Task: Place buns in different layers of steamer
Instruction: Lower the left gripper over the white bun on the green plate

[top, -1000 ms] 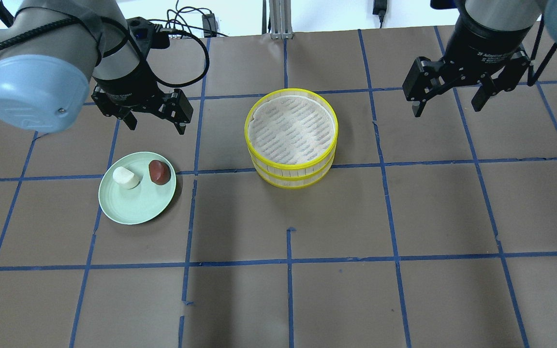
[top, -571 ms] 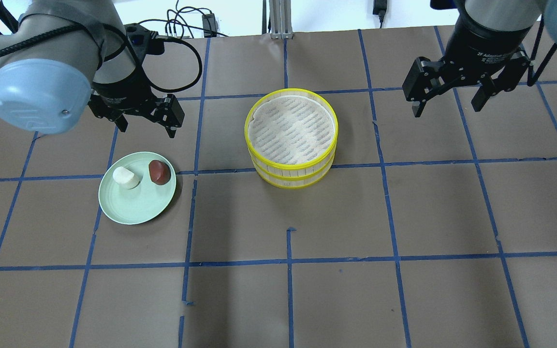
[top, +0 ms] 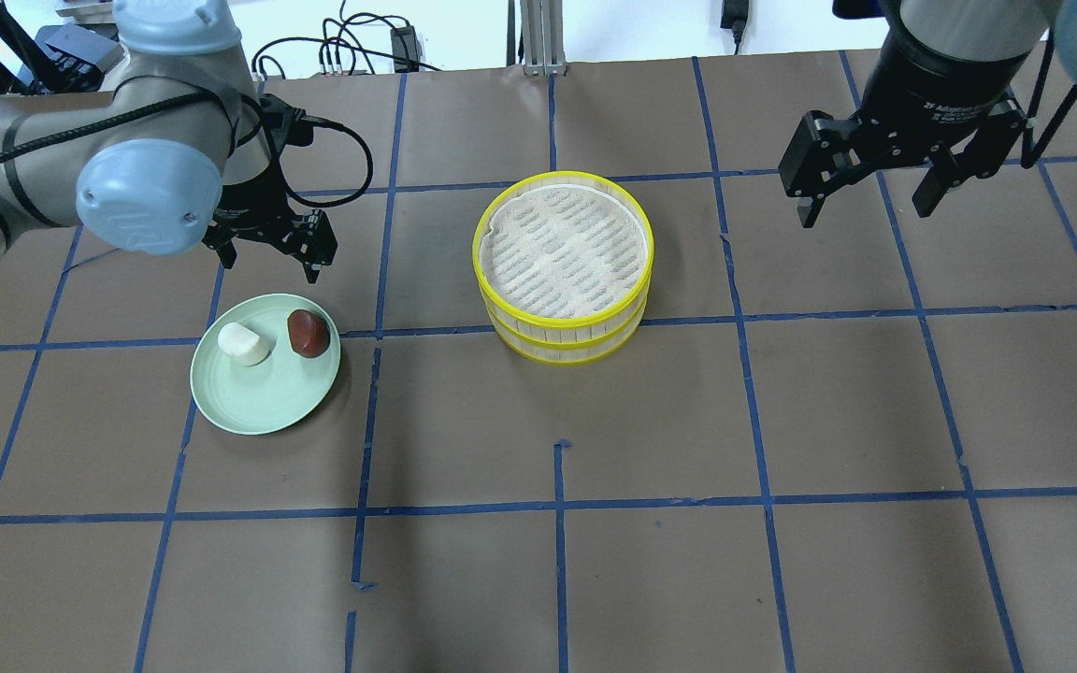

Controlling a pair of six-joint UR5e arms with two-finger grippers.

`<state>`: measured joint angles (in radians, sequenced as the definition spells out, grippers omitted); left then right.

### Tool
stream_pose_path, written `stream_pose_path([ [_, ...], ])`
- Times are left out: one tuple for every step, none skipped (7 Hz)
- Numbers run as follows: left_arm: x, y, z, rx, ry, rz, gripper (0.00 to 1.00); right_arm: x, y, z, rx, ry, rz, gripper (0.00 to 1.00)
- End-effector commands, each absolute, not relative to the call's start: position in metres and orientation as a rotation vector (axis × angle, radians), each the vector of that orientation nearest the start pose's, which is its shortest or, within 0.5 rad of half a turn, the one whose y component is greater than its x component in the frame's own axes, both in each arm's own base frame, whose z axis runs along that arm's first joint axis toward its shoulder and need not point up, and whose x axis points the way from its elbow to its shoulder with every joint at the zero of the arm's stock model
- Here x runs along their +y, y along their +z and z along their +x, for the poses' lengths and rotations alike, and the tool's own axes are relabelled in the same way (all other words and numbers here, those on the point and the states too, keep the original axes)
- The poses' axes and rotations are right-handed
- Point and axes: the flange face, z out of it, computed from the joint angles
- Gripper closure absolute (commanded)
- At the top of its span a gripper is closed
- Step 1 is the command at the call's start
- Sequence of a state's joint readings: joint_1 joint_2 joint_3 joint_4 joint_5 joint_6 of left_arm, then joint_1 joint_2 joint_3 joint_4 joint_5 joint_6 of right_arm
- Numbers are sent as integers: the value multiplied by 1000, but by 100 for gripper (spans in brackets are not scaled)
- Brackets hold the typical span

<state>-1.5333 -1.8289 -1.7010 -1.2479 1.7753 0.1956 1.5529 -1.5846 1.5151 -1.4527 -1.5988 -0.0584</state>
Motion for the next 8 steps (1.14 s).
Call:
stream_pose_path([
  [-577, 265, -48, 2909, 126, 340, 2, -481, 511, 122, 3166, 77, -67, 0],
  [-576, 256, -45, 2912, 141, 331, 2, -480, 512, 120, 3169, 97, -58, 0],
  [-577, 245, -41, 2912, 166, 329, 2, -478, 512, 122, 3171, 97, -67, 0],
  [-576, 239, -28, 2886, 198, 306, 2, -480, 510, 122, 3169, 97, -67, 0],
  [-574, 238, -20, 2819, 228, 302, 2, -478, 513, 119, 3171, 97, -58, 0],
  [-568, 227, -18, 2800, 269, 299, 2, -476, 514, 122, 3171, 92, -65, 0],
  [-563, 209, -19, 2810, 311, 301, 2, -479, 512, 122, 3171, 90, -65, 0],
  [-564, 203, -19, 2814, 319, 298, 6, -476, 514, 120, 3171, 94, -58, 0],
])
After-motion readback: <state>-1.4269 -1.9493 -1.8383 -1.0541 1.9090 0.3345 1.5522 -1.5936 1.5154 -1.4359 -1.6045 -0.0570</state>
